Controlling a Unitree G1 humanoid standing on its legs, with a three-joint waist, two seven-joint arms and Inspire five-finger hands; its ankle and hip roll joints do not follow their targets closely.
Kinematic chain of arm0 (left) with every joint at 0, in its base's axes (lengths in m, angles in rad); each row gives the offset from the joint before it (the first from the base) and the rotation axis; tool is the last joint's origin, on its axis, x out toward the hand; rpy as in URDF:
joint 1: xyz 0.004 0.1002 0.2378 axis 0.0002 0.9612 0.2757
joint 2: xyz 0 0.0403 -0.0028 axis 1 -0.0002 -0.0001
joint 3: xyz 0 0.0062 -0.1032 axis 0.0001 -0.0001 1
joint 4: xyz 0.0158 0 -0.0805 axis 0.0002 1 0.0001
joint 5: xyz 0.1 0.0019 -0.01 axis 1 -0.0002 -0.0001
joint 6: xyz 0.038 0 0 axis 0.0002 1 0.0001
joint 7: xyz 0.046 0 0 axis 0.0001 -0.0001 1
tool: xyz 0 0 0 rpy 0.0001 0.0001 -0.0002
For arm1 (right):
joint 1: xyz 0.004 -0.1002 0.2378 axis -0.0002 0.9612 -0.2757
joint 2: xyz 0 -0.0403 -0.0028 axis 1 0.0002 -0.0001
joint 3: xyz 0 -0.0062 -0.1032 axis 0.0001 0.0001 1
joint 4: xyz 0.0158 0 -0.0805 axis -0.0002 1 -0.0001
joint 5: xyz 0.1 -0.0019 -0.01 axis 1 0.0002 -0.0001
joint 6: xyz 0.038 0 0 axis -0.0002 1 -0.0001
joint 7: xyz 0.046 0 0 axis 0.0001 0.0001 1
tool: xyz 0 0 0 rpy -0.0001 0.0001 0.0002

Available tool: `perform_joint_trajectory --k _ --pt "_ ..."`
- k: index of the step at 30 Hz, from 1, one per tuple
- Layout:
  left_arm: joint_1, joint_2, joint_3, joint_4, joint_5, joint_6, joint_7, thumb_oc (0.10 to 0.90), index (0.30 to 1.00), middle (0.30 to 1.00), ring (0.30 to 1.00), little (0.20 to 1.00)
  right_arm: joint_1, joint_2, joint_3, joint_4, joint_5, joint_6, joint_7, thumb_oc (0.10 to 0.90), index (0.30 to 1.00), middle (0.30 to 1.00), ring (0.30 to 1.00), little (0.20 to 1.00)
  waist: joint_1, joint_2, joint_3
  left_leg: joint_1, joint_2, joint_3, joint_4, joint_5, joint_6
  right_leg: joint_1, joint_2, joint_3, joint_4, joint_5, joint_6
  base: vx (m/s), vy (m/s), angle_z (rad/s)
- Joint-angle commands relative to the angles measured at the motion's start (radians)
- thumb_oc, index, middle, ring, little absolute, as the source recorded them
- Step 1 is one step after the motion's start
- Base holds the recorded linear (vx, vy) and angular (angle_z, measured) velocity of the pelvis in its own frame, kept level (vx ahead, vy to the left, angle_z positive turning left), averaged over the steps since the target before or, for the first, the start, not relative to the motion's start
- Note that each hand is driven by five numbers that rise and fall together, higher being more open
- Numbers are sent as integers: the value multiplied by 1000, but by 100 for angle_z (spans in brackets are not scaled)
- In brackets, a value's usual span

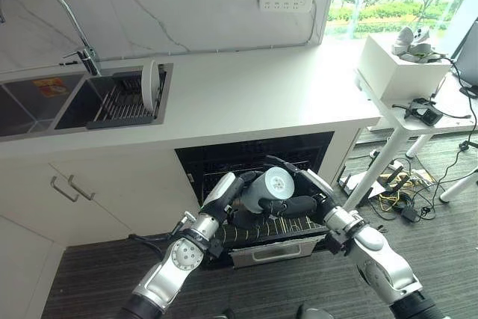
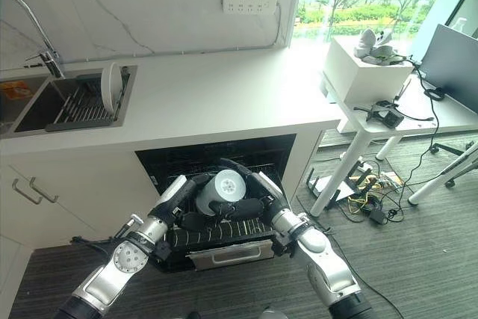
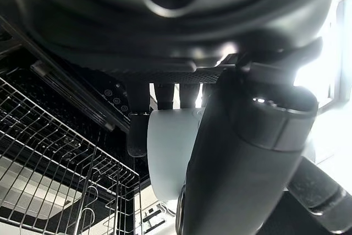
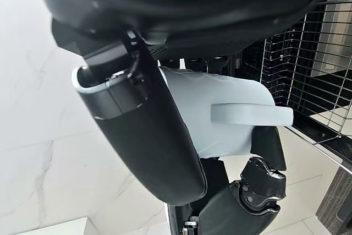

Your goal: Place the dishes in the dishwasher.

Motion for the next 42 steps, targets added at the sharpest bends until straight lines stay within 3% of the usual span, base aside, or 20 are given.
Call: perform_joint_trajectory --k 1,2,3,4,22,23,25,32,42 --pt "-116 27 -7 -116 -26 -89 25 400 300 300 300 300 -127 24 -6 -67 21 -102 0 800 900 900 900 900 14 -12 -25 42 -8 26 63 -174 15 45 50 64 4 -103 33 0 0 0" --pt "-117 28 -8 -115 -26 -89 26 400 300 300 300 300 -128 24 -5 -68 18 -100 1 800 900 900 900 900 14 -12 -25 42 -8 26 63 -174 15 45 50 64 4 -103 33 0 0 0" --pt "-118 28 -8 -115 -26 -88 26 400 300 300 300 300 -129 23 -3 -69 15 -97 3 729 794 794 794 794 14 -12 -25 41 -8 27 63 -174 15 45 50 65 4 -103 33 0 0 0" --pt "-120 28 -11 -113 -26 -90 27 400 300 300 300 300 -133 23 4 -68 7 -97 1 400 300 300 300 300 15 -12 -25 41 -8 27 63 -174 15 45 49 64 4 -103 33 0 0 0" --pt "-118 19 -21 -117 -54 -76 28 400 300 300 300 300 -136 30 9 -74 -33 -137 -74 400 300 300 300 300 12 -9 -18 46 -7 31 63 -175 18 47 50 65 4 -104 30 0 0 0" --pt "-116 17 -19 -118 -53 -71 27 596 594 594 594 594 -134 32 7 -76 -27 -138 -88 400 300 300 300 300 12 -8 -18 47 -7 32 63 -175 18 48 50 65 4 -104 30 0 0 0" --pt "-117 16 -19 -119 -54 -65 28 800 900 900 900 900 -133 35 7 -77 -22 -139 -92 400 300 300 300 300 12 -8 -18 47 -7 33 63 -174 18 48 50 64 4 -104 30 0 0 0" --pt "-105 14 -1 -115 -28 -68 78 800 900 900 900 900 -91 56 -32 -86 128 -106 -115 400 300 300 300 300 0 -7 -18 49 3 46 63 -172 15 52 49 57 4 -105 29 0 0 0" --pt "-83 23 49 -112 -6 -61 149 800 900 900 900 900 -20 68 -156 -59 202 -172 -205 400 300 300 300 300 -22 -3 -15 47 8 53 63 -168 14 50 52 57 4 -104 27 -2 1 1"
